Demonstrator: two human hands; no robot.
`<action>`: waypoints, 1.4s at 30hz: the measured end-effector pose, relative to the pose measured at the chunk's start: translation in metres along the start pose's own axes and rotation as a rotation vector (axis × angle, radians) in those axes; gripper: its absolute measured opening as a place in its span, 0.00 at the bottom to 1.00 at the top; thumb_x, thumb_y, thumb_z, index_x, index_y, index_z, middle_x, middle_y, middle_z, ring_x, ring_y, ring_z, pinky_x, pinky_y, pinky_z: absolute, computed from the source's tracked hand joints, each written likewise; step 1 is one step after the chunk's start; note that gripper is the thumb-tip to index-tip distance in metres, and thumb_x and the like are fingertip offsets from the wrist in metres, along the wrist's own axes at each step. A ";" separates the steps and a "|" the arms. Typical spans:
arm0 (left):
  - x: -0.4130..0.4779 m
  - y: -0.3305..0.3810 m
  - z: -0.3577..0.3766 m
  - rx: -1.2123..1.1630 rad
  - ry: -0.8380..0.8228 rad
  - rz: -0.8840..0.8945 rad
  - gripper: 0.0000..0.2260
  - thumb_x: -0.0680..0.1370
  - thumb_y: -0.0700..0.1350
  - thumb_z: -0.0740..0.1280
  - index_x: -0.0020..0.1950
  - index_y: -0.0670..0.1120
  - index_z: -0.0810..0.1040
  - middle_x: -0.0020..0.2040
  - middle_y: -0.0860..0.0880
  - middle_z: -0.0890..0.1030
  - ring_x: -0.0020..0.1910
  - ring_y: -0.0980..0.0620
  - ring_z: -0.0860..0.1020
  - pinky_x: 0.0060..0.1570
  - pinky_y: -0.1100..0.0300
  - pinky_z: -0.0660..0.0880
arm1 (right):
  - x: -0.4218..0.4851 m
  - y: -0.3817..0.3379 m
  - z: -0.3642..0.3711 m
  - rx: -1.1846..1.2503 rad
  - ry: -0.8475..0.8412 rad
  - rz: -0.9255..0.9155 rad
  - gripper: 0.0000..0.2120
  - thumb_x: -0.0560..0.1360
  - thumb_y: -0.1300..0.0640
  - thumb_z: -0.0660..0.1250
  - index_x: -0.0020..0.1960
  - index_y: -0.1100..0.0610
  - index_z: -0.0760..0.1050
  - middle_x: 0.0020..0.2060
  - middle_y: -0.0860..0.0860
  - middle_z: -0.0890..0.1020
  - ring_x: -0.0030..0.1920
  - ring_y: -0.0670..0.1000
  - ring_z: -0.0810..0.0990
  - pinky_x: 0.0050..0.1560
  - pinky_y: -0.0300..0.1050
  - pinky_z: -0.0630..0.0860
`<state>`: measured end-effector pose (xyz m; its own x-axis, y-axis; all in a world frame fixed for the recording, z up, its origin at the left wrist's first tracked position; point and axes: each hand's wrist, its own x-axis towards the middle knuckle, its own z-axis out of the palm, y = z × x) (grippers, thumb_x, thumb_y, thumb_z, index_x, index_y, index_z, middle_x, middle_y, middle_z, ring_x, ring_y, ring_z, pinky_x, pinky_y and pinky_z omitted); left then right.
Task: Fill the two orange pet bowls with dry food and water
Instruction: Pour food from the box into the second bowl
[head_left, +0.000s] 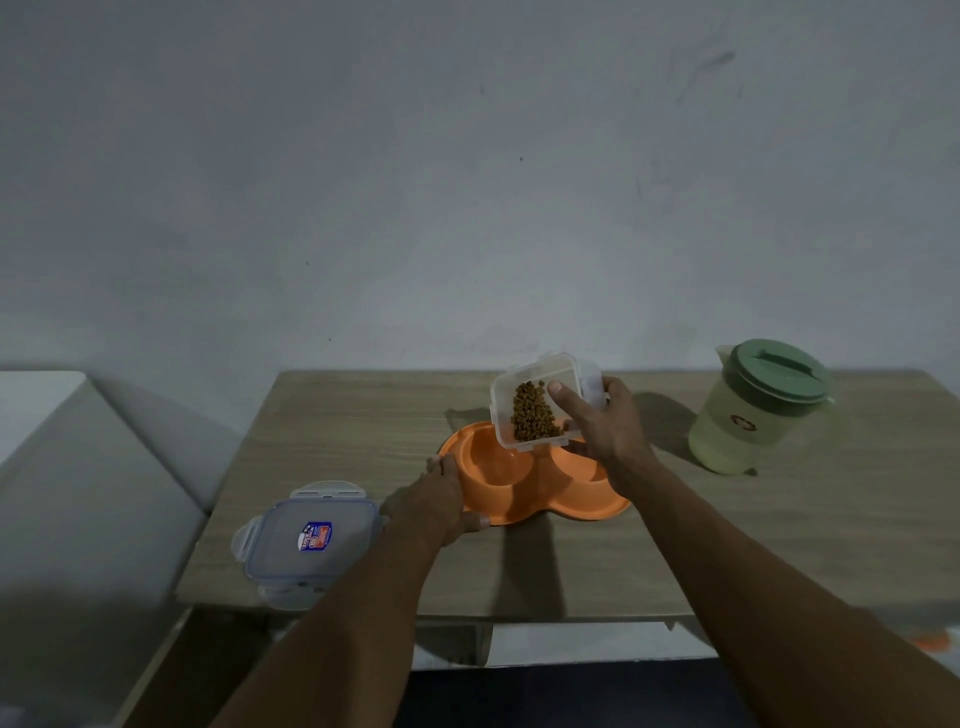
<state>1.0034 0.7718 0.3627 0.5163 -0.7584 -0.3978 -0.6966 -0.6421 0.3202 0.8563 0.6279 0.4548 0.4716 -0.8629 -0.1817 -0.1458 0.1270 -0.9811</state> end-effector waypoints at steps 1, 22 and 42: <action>0.000 0.001 0.000 0.001 0.004 -0.001 0.51 0.72 0.61 0.71 0.80 0.44 0.41 0.80 0.40 0.47 0.76 0.42 0.60 0.72 0.45 0.64 | 0.000 0.000 0.001 0.007 -0.002 -0.001 0.34 0.71 0.47 0.75 0.70 0.56 0.64 0.60 0.55 0.75 0.53 0.55 0.81 0.30 0.40 0.79; 0.000 0.005 0.000 -0.039 -0.014 -0.011 0.51 0.73 0.57 0.72 0.79 0.42 0.38 0.80 0.38 0.43 0.76 0.40 0.59 0.73 0.48 0.61 | 0.007 0.004 0.003 -0.069 0.063 -0.105 0.28 0.67 0.44 0.78 0.59 0.50 0.68 0.50 0.47 0.78 0.52 0.52 0.81 0.50 0.61 0.83; -0.003 0.008 -0.002 -0.050 -0.007 -0.010 0.51 0.73 0.56 0.72 0.80 0.43 0.39 0.80 0.38 0.44 0.76 0.40 0.60 0.73 0.46 0.63 | 0.008 0.009 0.007 -0.272 0.095 -0.202 0.31 0.65 0.40 0.78 0.61 0.49 0.70 0.46 0.37 0.74 0.54 0.52 0.79 0.53 0.59 0.81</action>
<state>0.9979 0.7688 0.3684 0.5196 -0.7512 -0.4072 -0.6654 -0.6547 0.3586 0.8648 0.6257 0.4439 0.4336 -0.9005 0.0332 -0.2903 -0.1745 -0.9409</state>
